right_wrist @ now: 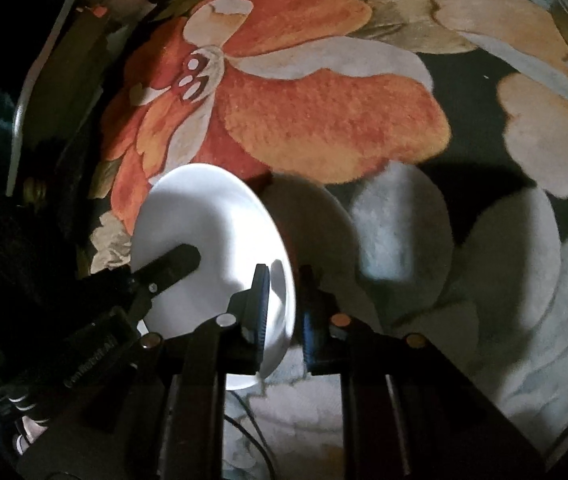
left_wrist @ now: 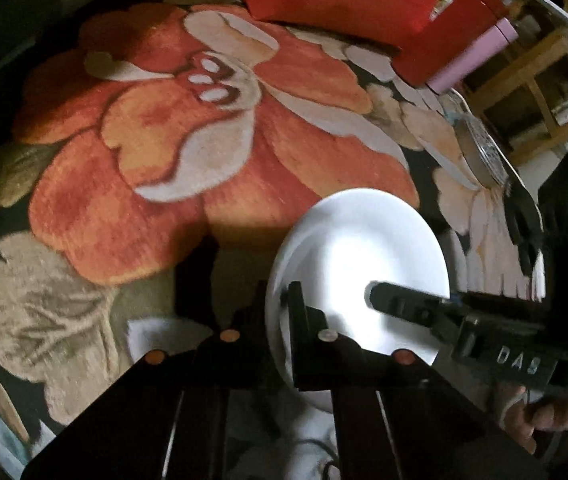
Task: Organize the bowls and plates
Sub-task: 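Lift the last white bowl and carry it over the stack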
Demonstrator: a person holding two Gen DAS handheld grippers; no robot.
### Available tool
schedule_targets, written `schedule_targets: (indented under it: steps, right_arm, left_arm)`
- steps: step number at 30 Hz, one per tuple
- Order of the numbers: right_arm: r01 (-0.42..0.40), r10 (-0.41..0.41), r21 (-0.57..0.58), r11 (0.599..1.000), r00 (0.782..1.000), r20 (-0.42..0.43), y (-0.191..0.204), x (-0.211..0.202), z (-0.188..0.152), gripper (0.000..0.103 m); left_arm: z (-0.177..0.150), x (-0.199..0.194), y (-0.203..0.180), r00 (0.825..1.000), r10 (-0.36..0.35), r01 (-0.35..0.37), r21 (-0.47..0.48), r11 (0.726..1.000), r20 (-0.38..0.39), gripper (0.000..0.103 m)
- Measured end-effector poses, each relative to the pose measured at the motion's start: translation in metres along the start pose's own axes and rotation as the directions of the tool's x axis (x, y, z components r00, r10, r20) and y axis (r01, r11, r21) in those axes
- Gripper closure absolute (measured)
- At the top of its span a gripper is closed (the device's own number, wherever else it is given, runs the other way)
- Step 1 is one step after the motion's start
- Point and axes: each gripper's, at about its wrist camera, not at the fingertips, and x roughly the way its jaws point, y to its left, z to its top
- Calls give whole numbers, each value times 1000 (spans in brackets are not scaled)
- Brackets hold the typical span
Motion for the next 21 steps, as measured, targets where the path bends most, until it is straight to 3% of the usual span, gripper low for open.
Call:
schedule_targets:
  steps: [11, 21]
  right_arm:
    - [67, -67, -14, 998, 998, 19, -6, -76, -50, 88]
    - [67, -73, 80, 995, 994, 77, -28, -135, -101, 88]
  left_arm:
    - [-32, -47, -74, 999, -35, 39, 184, 982, -26, 96]
    - [-51, -75, -140, 999, -35, 43, 291, 956, -34, 95]
